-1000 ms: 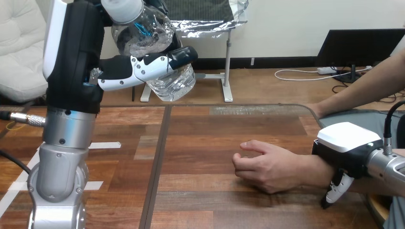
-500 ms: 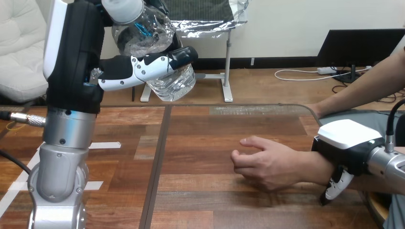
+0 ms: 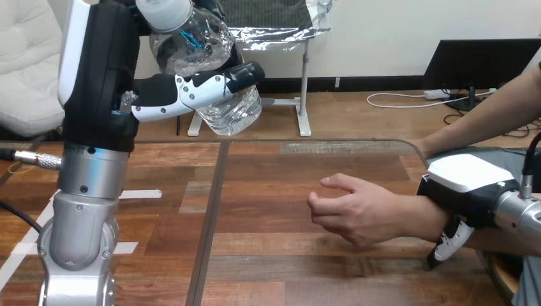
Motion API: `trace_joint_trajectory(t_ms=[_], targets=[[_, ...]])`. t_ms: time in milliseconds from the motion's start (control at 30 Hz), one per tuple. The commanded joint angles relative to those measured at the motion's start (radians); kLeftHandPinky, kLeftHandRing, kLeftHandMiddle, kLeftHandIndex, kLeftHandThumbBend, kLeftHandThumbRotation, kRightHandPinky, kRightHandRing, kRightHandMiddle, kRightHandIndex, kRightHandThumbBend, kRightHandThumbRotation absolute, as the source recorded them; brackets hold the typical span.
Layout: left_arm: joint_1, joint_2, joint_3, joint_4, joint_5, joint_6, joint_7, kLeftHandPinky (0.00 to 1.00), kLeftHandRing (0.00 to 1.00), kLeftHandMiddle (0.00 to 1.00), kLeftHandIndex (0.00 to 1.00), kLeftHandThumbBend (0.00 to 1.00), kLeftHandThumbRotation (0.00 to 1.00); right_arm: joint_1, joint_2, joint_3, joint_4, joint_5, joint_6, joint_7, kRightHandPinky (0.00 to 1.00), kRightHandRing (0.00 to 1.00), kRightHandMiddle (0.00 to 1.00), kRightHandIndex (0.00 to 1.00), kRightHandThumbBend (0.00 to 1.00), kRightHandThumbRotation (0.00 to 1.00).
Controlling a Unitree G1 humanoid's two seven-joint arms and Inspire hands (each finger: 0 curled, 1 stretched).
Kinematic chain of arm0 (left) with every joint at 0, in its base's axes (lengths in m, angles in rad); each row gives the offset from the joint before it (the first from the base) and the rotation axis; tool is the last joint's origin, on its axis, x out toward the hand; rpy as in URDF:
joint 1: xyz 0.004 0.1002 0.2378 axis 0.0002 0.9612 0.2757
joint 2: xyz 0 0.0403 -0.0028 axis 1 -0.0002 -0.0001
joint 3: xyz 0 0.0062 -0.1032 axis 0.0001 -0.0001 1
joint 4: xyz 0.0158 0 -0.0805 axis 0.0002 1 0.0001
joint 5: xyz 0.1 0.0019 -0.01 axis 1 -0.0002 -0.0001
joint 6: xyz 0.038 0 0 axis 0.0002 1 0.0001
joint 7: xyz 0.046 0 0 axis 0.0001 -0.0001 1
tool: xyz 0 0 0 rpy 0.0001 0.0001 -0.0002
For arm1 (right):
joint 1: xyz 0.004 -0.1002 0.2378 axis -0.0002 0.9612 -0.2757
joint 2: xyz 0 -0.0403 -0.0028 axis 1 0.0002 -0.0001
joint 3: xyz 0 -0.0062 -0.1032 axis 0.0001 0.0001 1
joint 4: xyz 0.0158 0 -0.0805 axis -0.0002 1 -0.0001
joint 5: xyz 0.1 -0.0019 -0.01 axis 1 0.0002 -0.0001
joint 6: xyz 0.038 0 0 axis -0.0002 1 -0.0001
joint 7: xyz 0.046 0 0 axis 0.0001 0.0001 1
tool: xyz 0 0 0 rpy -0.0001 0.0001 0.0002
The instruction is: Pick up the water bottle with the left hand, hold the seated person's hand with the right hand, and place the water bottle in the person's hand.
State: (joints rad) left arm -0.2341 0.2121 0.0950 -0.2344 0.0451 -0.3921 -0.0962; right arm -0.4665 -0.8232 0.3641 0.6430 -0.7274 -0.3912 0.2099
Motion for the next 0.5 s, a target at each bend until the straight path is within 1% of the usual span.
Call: trace_joint_trajectory(t_ms=[0, 133, 333, 467], targets=[[-0.037, -0.007, 0.008, -0.004, -0.010, -0.021, 0.014, 0.23, 0.29, 0.35, 0.37, 0.59, 0.00, -0.008, 0.038, -0.017, 0.024, 0.047, 0.014, 0.017, 0.16, 0.22, 0.31, 0.35, 0.85, 0.15], [-0.037, -0.009, 0.008, -0.005, -0.010, -0.018, 0.016, 0.23, 0.29, 0.35, 0.37, 0.59, 0.00, -0.008, 0.036, -0.020, 0.018, 0.056, 0.018, 0.028, 0.19, 0.25, 0.34, 0.37, 0.86, 0.16], [-0.038, -0.008, 0.009, -0.002, -0.010, -0.022, 0.014, 0.22, 0.29, 0.35, 0.37, 0.59, 0.00, -0.006, 0.037, -0.031, 0.021, 0.082, 0.005, 0.031, 0.24, 0.29, 0.36, 0.38, 0.88, 0.16], [-0.038, -0.008, 0.009, -0.004, -0.009, -0.019, 0.015, 0.22, 0.29, 0.35, 0.37, 0.59, 0.00, -0.007, 0.035, -0.031, 0.015, 0.095, 0.015, 0.047, 0.26, 0.30, 0.37, 0.39, 0.89, 0.17]])
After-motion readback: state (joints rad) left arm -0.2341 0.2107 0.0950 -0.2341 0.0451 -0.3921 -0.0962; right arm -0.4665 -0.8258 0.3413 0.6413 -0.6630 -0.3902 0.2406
